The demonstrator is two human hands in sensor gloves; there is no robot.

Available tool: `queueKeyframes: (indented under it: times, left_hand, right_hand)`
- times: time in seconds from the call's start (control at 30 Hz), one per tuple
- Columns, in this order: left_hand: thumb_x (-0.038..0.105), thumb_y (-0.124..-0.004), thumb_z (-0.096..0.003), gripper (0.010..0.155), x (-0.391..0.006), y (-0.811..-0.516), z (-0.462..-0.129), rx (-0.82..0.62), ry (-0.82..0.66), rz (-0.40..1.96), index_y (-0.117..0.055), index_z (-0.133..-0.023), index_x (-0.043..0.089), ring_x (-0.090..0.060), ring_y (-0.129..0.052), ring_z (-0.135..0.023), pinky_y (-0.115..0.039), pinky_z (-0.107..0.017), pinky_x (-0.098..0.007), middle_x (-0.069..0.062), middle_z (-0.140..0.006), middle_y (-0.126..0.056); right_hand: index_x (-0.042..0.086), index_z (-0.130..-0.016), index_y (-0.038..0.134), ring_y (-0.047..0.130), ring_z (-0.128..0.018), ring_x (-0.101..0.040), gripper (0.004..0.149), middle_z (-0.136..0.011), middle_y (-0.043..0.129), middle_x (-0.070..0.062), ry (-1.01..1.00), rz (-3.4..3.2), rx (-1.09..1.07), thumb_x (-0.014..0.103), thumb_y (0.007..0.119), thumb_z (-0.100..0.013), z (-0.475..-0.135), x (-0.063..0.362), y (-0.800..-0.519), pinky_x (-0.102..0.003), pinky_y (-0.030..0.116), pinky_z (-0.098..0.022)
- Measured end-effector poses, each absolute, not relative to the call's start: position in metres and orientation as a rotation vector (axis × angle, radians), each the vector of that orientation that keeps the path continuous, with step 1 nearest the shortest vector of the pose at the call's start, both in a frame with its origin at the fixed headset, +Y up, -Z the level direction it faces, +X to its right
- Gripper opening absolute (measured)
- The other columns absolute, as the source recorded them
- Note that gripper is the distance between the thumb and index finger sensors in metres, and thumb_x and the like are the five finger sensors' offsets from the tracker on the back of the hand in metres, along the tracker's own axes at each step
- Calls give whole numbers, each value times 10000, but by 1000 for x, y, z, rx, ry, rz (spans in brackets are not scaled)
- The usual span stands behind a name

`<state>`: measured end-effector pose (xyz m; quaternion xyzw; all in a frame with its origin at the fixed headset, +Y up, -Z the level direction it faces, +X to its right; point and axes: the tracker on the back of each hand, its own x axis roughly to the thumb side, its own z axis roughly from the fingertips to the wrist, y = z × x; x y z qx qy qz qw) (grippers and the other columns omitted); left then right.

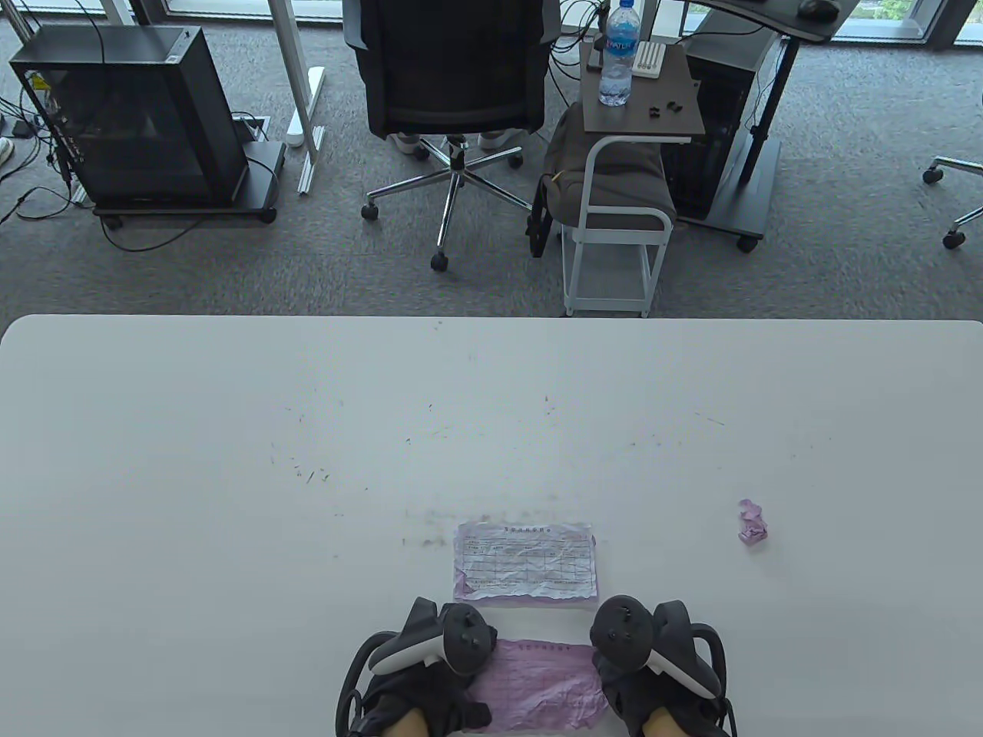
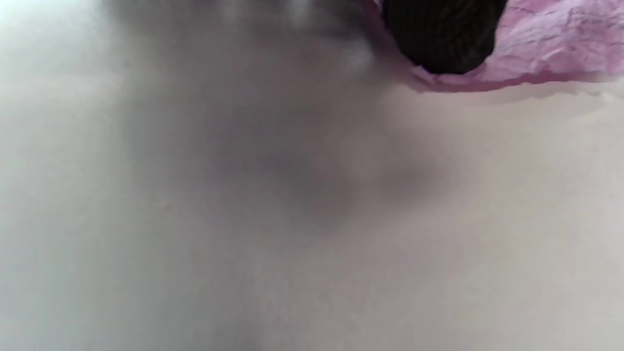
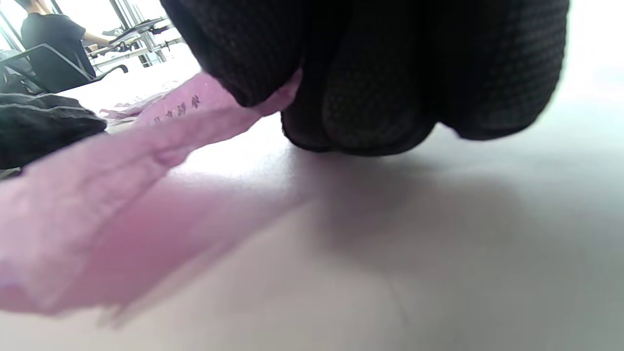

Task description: Flatten crumpled invoices and stack

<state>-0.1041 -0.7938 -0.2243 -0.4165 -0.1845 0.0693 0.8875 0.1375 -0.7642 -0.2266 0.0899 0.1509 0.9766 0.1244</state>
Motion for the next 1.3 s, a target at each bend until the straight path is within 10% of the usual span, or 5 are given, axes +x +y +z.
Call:
queueKeyframes:
  times: [0.8,0.97,1.07,1.3]
  left_hand:
    - [459,-779,-525,874,-108,-796,-226,-872,-388,193,-108,-1063,307,-512,183,-892,-121,-598,-715,-105,-1006,162]
    - [458,-782,-528,873,-109,-796,-227,-874,-387,194,-110,-1065,311,-510,181,-895,-121,-600,-713,-103,-1007,162]
    - [456,-784,-531,870,-109,-796,-227,-875,-391,188,-114,-1067,307,-518,172,-896,-131,-601,-718,-108,-1009,157]
    - [447,-787,-530,872,-109,-796,-227,-875,-397,200,-116,-1068,301,-522,178,-888,-123,-593,-720,-112,-1007,160]
  right_hand:
    - [95,-925,669,935,-549,-320,485,-774,876,-185,369,2816,250,173,829,-474,-226,148,-758,-484,861,-392]
    - [97,-933,641,894,-593,-329,524,-869,740,-247,16,2763,252,279,831,-479,-221,153,-734,-391,885,-330]
    - [120,-912,667,882,-613,-328,490,-886,720,-242,-191,2668,396,320,810,-488,-215,144,-715,-401,881,-356]
    - [138,-872,737,817,-730,-384,403,-953,690,-221,287,2536,996,327,777,-518,-199,75,-734,-503,830,-468]
